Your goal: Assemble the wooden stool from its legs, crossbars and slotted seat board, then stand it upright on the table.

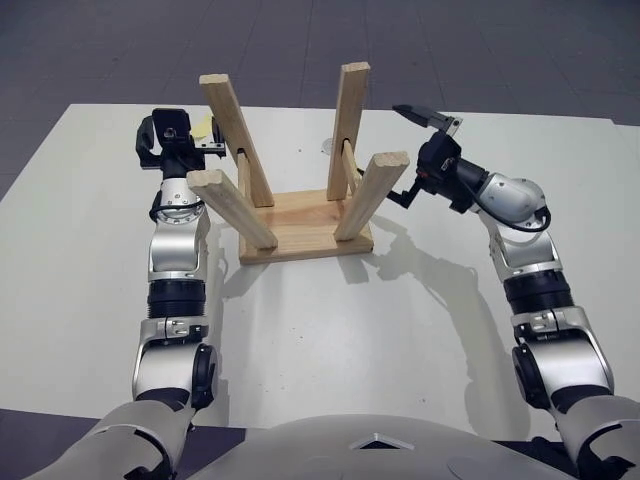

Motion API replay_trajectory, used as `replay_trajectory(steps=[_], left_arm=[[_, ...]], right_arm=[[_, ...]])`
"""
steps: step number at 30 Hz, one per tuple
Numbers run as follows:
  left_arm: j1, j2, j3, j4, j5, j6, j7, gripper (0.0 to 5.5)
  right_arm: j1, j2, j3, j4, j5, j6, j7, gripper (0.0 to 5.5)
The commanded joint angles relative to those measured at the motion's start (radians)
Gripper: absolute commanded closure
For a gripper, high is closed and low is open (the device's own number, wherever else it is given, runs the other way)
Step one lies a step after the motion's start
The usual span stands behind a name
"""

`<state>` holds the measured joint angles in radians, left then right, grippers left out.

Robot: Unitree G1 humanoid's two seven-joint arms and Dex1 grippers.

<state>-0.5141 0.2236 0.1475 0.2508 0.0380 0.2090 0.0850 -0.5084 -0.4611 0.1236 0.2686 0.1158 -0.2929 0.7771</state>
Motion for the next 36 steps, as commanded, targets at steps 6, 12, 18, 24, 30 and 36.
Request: replay_trajectory(steps=[6, 12, 18, 24, 30, 36], left_arm=[[0.009, -0.063, -0.065, 0.0, 0.003, -0.016, -0.024, 0.1], [0.046, -0.072, -0.043, -0.02, 0.028, 0.037, 0.044, 0.1], [0.03, -0.012, 0.255, -0.197, -0.27, 0.124, 0.003, 0.1], [0.086, 0.359, 0.416, -0.424, -0.905, 0.485, -0.661, 0.1], [0.185, 0.593, 0.367, -0.494, -1.033, 0.588, -1.061, 0.1], [0.212, 0.601, 0.13, -0.592, -0.927, 0.567, -1.1, 0.1]], right_arm=[[0.11, -0.023, -0.069, -0.261, 0.015, 0.156, -0.079, 0.12], [0.13, -0.002, -0.142, -0.27, 0.016, 0.23, -0.197, 0.12], [0.13, 0.009, -0.404, -0.342, 0.307, 0.484, -0.311, 0.12], [0.111, -0.206, -0.582, -0.618, 0.95, 0.91, -0.121, 0.12], [0.083, -0.367, -0.489, -0.627, 1.004, 1.025, 0.101, 0.12], [0.1, -0.367, -0.331, -0.595, 0.883, 1.015, 0.202, 0.12]])
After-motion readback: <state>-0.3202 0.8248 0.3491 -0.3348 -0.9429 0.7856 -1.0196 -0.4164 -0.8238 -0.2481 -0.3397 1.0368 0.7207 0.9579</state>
